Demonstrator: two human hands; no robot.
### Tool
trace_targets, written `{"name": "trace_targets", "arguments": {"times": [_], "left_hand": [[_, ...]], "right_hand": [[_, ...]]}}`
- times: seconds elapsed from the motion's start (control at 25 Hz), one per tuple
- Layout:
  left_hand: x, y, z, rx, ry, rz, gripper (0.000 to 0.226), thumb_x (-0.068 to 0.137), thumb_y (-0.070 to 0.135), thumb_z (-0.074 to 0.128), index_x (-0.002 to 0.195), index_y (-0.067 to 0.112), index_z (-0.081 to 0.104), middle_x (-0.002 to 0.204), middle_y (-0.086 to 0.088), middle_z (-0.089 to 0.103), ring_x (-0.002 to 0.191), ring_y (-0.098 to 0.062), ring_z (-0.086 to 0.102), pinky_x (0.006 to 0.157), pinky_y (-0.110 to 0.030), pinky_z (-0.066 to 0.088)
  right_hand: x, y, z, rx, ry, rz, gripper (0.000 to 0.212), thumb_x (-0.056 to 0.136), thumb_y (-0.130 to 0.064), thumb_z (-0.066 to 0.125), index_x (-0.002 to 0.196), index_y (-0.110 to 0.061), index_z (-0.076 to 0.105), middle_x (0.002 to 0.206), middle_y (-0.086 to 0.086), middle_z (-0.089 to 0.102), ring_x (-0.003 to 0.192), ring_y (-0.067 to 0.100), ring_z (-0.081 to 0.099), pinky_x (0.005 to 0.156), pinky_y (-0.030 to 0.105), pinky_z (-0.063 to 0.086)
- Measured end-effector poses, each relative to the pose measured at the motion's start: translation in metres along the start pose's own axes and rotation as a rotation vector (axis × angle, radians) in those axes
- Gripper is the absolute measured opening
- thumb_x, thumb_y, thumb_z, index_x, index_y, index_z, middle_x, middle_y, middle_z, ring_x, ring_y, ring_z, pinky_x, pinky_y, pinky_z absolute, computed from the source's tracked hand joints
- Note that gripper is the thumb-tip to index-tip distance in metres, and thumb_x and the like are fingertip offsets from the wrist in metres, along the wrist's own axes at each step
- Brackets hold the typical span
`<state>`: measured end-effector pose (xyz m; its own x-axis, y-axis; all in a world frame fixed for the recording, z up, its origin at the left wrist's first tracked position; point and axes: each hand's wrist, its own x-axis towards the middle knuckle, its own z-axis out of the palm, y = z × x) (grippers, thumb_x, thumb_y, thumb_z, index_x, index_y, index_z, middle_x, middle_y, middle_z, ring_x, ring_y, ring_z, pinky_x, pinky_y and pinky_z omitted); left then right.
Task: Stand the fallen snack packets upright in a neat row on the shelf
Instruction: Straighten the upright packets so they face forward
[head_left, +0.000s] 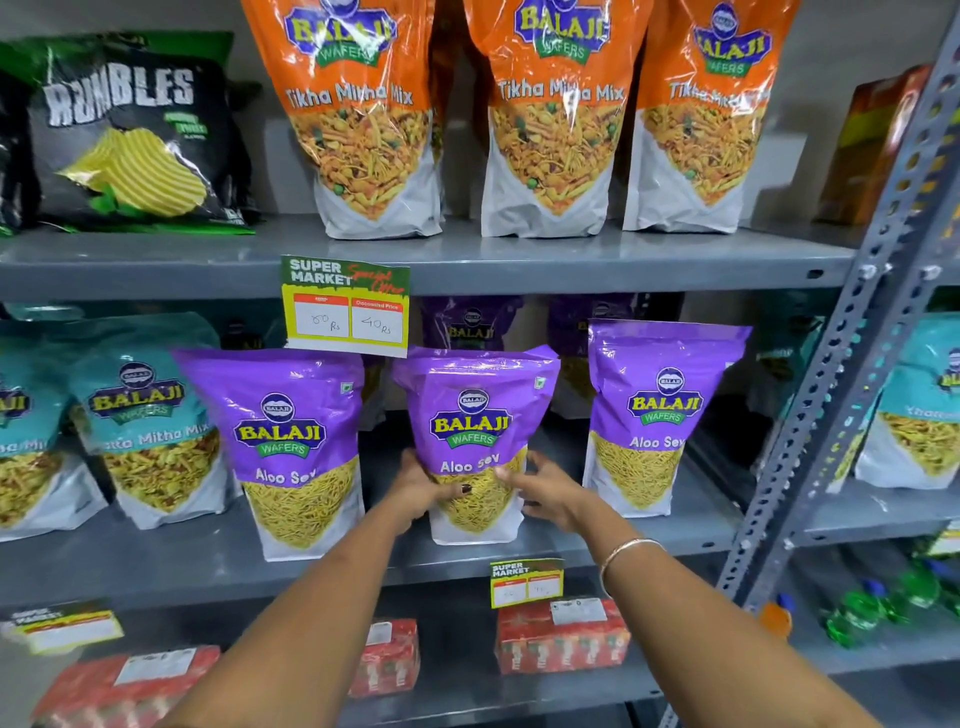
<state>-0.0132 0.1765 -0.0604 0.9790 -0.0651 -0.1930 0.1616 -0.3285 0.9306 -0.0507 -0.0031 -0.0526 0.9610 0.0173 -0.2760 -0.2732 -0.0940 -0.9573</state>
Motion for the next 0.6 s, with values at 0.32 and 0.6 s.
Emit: {"name": "trace_targets", "arguments": {"times": [0.32, 0.6], "left_hand": [[-0.014, 0.004, 0.007, 0.135, -0.481, -0.622, 0.043, 0.087, 0.034, 0.06, 0.117, 0.004, 0.05, 0.143, -0.015, 0.038, 0.131, -0.032, 0.041, 0.11, -0.05, 0.034], [-0.027, 0.048, 0.091, 0.082, -0.478, -0.276, 0.043, 0.092, 0.03, 0.053, 0.125, 0.004, 0.045, 0.135, -0.015, 0.046, 0.108, -0.027, 0.055, 0.091, -0.042, 0.047]], "right_hand": [[-0.026, 0.001, -0.059, -0.266, 0.164, 0.138, 0.072, 0.084, -0.029, 0.065, 0.142, -0.007, 0.029, 0.122, 0.012, 0.047, 0.109, 0.026, 0.049, 0.086, 0.037, 0.04], [-0.046, 0.009, -0.15, -0.371, 0.266, 0.176, 0.045, 0.084, -0.019, 0.065, 0.124, -0.001, 0.052, 0.114, 0.012, 0.056, 0.093, 0.023, 0.049, 0.073, 0.024, 0.043]]}}
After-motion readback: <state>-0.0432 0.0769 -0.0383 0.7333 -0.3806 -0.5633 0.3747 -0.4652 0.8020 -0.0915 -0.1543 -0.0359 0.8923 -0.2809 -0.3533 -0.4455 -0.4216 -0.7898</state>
